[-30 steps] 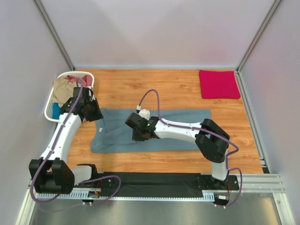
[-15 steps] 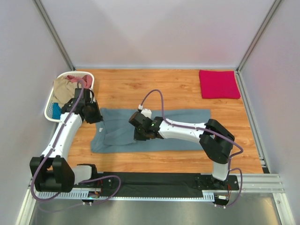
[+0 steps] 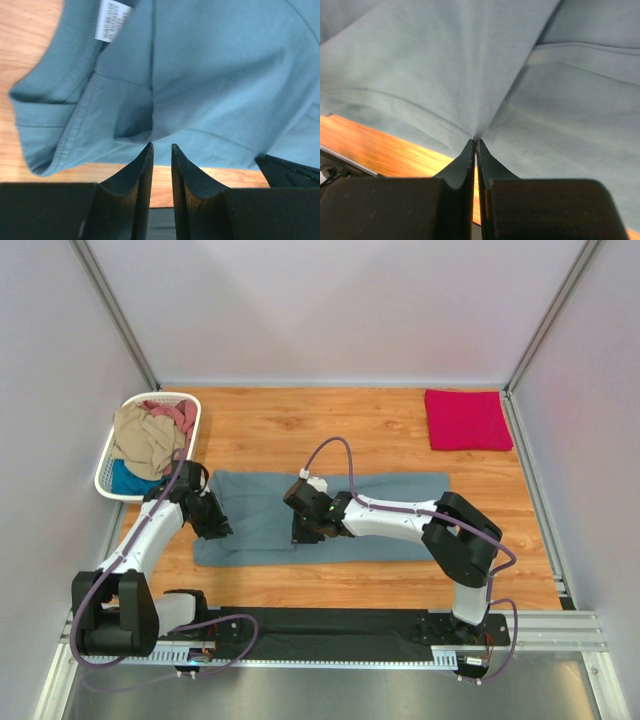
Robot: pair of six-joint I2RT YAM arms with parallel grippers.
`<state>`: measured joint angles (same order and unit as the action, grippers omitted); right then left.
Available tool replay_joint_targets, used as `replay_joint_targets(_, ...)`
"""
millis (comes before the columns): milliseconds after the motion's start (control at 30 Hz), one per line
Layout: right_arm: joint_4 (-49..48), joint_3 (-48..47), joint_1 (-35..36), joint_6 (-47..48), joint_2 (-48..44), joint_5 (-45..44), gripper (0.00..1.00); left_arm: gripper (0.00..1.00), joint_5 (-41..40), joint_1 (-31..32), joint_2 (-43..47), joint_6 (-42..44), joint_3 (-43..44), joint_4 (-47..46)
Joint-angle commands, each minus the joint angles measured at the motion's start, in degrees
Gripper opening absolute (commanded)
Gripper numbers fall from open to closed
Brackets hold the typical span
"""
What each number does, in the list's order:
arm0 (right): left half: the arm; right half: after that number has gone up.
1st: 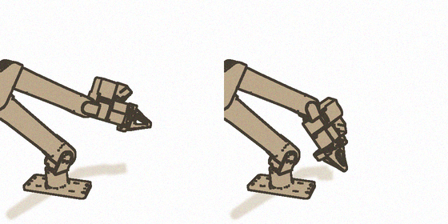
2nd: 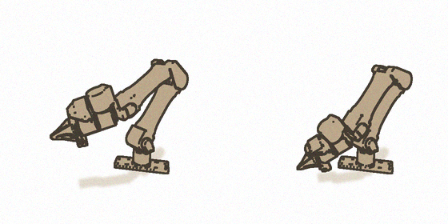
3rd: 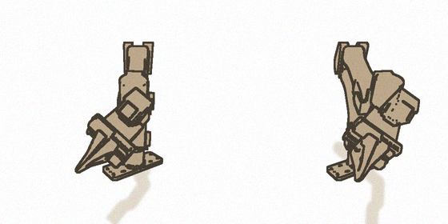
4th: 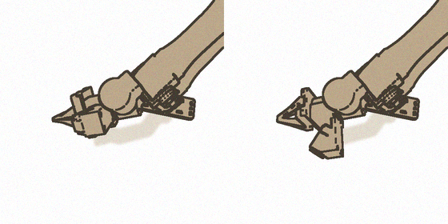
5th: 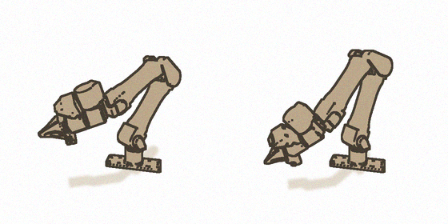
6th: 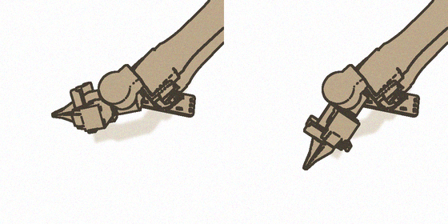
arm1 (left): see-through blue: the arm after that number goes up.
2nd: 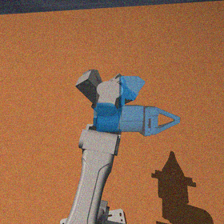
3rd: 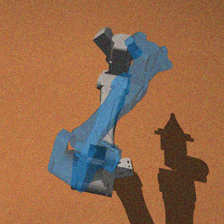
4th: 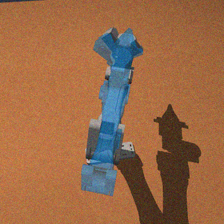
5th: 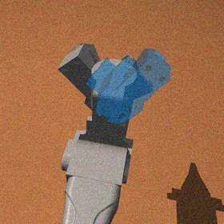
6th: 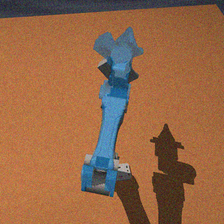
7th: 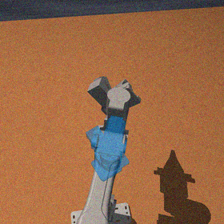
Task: Fold and stack the t-shirts
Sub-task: Fold the tshirt
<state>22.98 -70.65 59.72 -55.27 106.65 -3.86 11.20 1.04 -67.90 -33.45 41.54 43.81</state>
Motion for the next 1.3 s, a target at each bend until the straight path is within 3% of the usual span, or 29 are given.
replay_joint_targets(0, -1.9, 0.52, -1.01, 2.53, -2.67, 2.1, 0.0, 0.28, -5.91, -0.42, 1.45, -3.81, 0.47, 0.83)
replay_joint_targets(300, -1.89, -1.07, -1.28, 3.15, -0.48, 6.14, 0.0, 0.27, -8.21, -0.34, 2.24, -4.69, -0.49, 0.05)
replay_joint_targets(533, -0.74, 0.86, -1.45, 3.85, -0.65, 4.21, 0.0, 0.26, -3.56, -0.34, 0.14, -5.66, -5.07, -5.75)
replay_joint_targets(700, -1.8, 1.48, -2.42, 4.02, -1.53, 5.26, 0.0, 0.2, -1.36, -0.34, -1.98, -6.36, -6.56, -7.6)
replay_joint_targets(933, -0.66, 0.25, -2.51, 5.87, -2.06, 5.53, 0.0, 0.0, -2.32, -0.34, 0.92, -6.71, -4.98, -5.32)
replay_joint_targets(1267, 3.21, -1.68, -3.56, 7.63, -3.47, 8.25, 0.0, 0.0, -8.21, -0.34, 1.63, -9.96, -2.95, 1.8)
